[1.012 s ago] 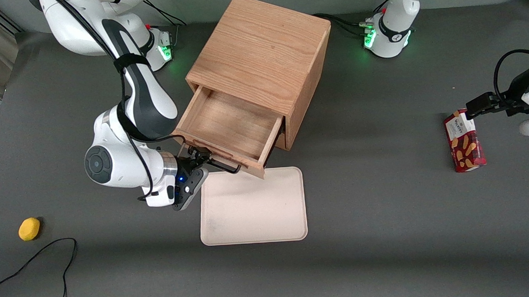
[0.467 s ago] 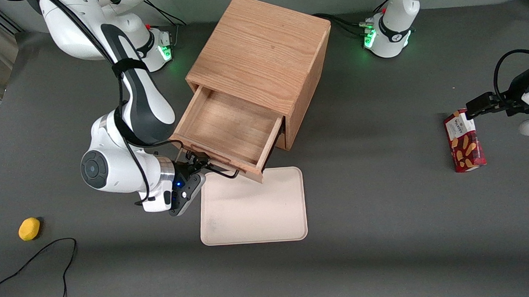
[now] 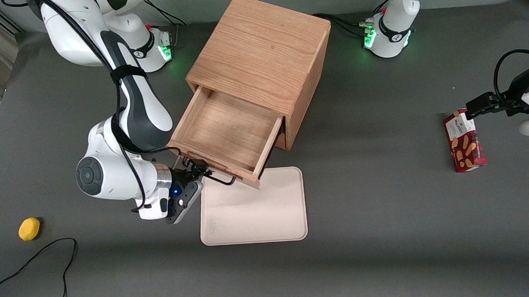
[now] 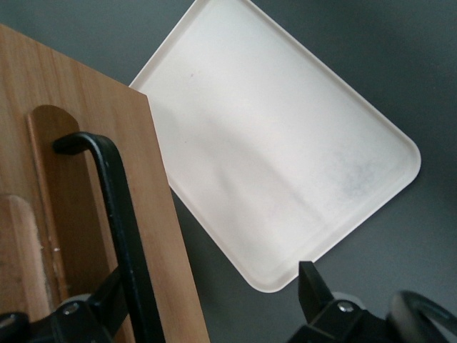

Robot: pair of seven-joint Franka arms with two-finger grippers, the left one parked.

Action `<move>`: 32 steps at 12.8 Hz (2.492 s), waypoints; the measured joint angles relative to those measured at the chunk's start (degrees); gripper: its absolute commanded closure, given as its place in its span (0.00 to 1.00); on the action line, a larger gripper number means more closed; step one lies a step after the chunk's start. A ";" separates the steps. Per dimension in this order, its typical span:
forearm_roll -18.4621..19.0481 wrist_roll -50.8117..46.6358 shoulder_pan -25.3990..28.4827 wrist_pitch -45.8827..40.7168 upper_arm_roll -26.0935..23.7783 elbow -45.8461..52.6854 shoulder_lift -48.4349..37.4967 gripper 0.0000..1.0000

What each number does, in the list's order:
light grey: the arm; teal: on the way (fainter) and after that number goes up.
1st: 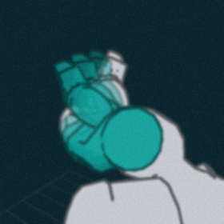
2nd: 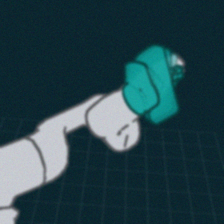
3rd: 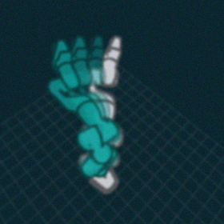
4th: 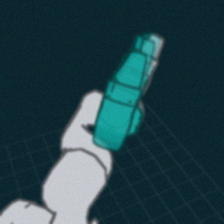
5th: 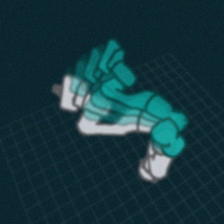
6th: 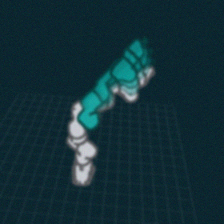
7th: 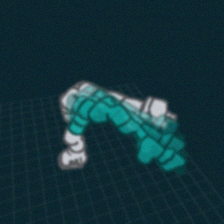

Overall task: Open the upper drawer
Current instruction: 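Keep pulling the drawer further out with the right gripper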

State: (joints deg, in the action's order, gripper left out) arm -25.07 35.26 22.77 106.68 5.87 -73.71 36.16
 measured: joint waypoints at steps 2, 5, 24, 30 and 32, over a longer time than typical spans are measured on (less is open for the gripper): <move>0.00 0.18 -0.12 -0.11 0.00 0.56 0.32 0.00; 0.00 0.36 -0.78 -0.12 -0.08 1.38 0.56 0.00; 0.00 2.04 -3.93 -0.09 -0.13 5.75 3.68 0.00; -0.01 2.08 -4.25 0.11 -0.14 6.73 4.51 0.00; -0.01 2.10 -4.26 0.38 -0.20 6.76 4.56 0.00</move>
State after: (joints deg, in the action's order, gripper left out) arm -25.07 37.36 18.51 107.06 5.68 -66.95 40.72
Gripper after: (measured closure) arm 0.000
